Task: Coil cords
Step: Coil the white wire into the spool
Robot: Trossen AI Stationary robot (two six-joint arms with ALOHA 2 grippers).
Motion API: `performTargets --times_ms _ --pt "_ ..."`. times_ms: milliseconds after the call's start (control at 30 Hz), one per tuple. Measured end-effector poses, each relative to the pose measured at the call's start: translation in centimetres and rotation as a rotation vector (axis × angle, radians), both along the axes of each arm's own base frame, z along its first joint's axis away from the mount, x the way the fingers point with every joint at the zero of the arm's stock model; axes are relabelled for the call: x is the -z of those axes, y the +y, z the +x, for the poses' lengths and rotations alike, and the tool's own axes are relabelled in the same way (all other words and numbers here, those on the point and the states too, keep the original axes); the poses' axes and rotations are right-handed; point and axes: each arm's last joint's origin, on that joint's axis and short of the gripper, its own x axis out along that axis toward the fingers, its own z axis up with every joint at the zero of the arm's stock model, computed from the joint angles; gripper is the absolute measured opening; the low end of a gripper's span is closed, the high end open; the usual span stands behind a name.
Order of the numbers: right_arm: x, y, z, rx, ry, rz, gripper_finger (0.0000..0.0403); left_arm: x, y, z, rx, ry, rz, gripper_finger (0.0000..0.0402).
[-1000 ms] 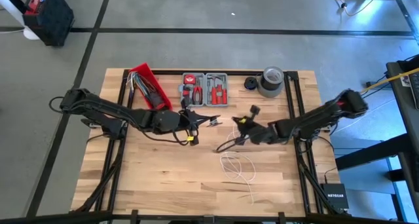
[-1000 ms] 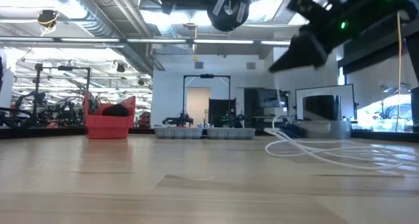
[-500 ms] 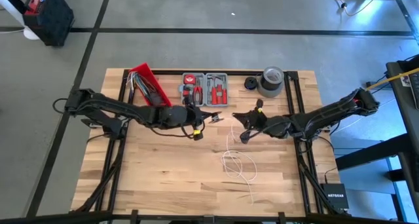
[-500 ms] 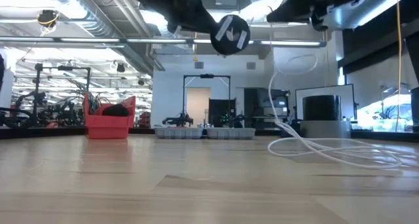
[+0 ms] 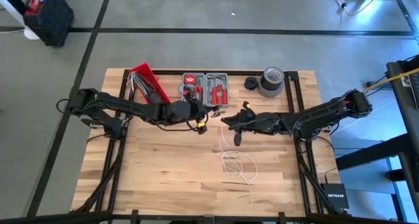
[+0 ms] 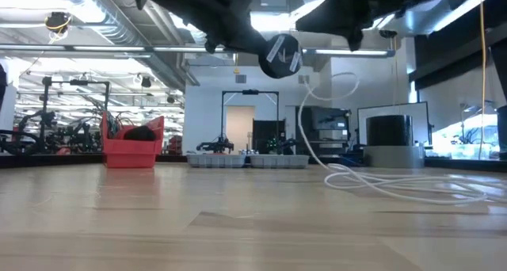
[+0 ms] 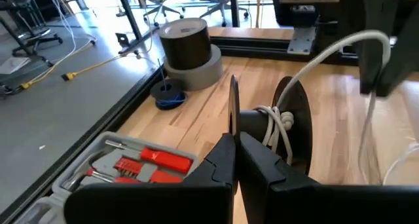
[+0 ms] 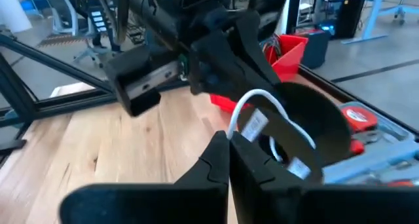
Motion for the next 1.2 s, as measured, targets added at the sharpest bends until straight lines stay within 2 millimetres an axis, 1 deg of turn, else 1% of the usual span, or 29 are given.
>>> performTargets --times_ms 133,267,400,500,600,700,800,867,1000,1100,1200 --pt "0.3 0.2 1.6 -0.018 -0.021 -0.005 0.0002 -0.1 -0.1 0.1 0.003 -0.018 -0.002 0.0000" --pt "1.0 0.5 3.3 -0.030 0.014 -0.031 0.0002 -0.2 -0.3 0.1 0.011 -0.030 0.002 0.0000" --pt "1.7 0.9 5.1 -0.038 0.052 -0.081 0.0002 -0.8 -0.7 0.3 0.025 -0.089 0.005 0.0000" --pt "2.5 1.0 6.1 -0.027 0.090 -0.110 0.0003 -0.8 -1.2 0.2 0.031 -0.080 0.029 0.0000" --pt "3.1 0.9 6.2 0.001 0.129 -0.140 0.0003 -1.0 -1.6 0.1 0.051 -0.081 0.036 0.0000" --pt "3.9 0.8 5.8 0.050 0.234 -0.175 0.0003 -1.5 -2.2 -0.3 0.076 -0.089 0.048 0.0000" --pt "4.2 1.3 5.3 0.095 0.290 -0.214 0.0003 -1.8 -2.7 -0.5 0.099 -0.091 0.049 0.0000" --pt "4.3 1.8 5.1 0.124 0.303 -0.240 0.0003 -2.0 -2.8 -0.6 0.103 -0.095 0.049 0.0000" --pt "4.3 2.3 5.0 0.116 0.304 -0.250 0.0003 -2.1 -2.8 -0.6 0.109 -0.106 0.046 0.0000" --pt "5.0 2.2 5.0 0.129 0.309 -0.239 0.0003 -2.1 -2.9 -0.6 0.108 -0.104 0.046 0.0000" --pt "6.2 2.2 5.1 0.136 0.305 -0.226 0.0003 -2.0 -2.9 -0.6 0.109 -0.102 0.046 0.0000"
